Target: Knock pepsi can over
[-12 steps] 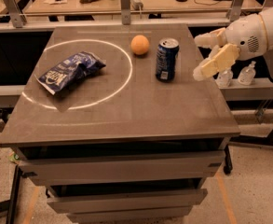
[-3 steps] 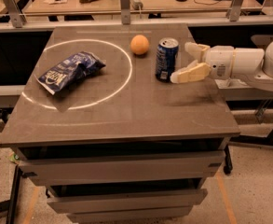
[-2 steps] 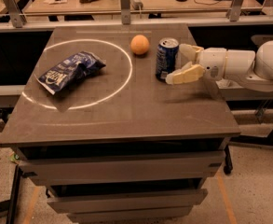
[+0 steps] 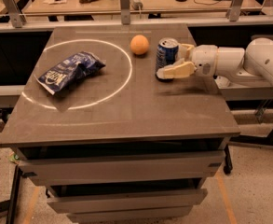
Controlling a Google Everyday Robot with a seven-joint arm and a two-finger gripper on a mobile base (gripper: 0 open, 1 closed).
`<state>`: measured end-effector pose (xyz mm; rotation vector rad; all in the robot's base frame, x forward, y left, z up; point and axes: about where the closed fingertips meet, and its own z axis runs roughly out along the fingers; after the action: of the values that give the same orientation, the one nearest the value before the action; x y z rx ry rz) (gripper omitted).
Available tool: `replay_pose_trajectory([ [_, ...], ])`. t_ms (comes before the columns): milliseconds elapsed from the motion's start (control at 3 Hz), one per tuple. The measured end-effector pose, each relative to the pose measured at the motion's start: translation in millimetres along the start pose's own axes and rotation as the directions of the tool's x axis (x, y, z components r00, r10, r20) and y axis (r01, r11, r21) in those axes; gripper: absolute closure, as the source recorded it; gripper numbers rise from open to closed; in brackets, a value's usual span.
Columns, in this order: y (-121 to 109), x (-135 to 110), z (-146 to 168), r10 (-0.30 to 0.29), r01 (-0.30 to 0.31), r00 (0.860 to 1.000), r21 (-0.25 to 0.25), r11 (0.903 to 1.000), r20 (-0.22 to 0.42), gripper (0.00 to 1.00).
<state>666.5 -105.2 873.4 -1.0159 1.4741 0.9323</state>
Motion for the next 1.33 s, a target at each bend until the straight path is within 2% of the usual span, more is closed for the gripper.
replay_pose_trajectory([
  [667,-3.9,-7.8,4.6,-0.001,0.001,1.000,-0.024,0.9997,-0.010,0.64],
  [1000,-3.4,-31.6,1.5,-0.053,0.049,0.993,-0.033,0.9982,-0.105,0.88],
  [1333,13.3,-55.0,-0.6,-0.127,0.107,0.943,-0.080,0.9910,-0.308,1.00],
])
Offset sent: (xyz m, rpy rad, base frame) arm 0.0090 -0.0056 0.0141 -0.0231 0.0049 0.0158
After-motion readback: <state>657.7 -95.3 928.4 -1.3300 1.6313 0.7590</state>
